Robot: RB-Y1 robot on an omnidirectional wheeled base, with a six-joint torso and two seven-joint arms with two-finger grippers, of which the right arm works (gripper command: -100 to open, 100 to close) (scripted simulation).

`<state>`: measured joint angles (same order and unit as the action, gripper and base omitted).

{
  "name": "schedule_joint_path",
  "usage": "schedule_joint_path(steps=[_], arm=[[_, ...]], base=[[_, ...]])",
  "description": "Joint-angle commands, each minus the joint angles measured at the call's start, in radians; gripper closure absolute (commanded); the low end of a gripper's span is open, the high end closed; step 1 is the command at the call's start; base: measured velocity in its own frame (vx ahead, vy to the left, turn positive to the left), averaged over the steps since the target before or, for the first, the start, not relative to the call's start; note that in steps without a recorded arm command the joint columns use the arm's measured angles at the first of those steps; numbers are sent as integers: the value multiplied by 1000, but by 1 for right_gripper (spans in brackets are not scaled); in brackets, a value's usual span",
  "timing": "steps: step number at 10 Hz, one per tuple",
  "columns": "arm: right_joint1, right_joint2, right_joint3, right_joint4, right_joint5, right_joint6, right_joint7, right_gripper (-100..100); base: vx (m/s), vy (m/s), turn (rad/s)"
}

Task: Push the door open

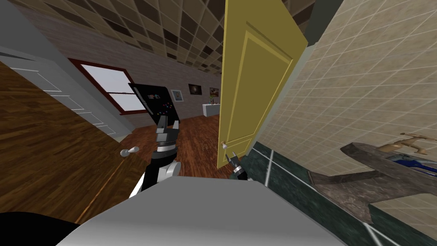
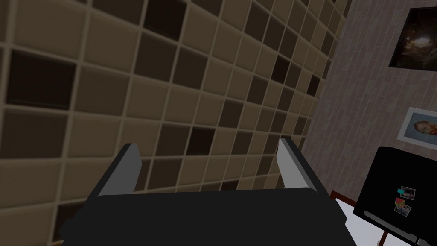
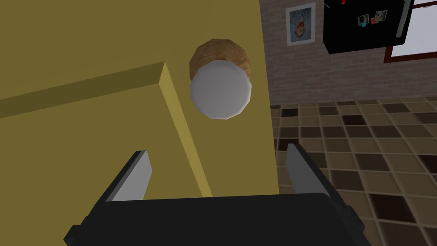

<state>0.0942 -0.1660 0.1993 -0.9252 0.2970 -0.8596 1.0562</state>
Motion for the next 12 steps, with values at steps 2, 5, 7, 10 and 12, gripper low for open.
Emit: schedule_joint_path(steps=[2,5,7,10,12], arm=[[-5,-4,4,2,9,16,72,-100],[-10,-8,8,6,16,29,130,-100],[-12,-2,4,11,14,26,125,-100],[-16,8,-1,19,12,27,134,-100],[-19,15,-5,24,10,27,142,-100]], base=[[-69,-6,-39],[-73,-5,-37],[37,25,11],[197,72,28],[202,97,23]])
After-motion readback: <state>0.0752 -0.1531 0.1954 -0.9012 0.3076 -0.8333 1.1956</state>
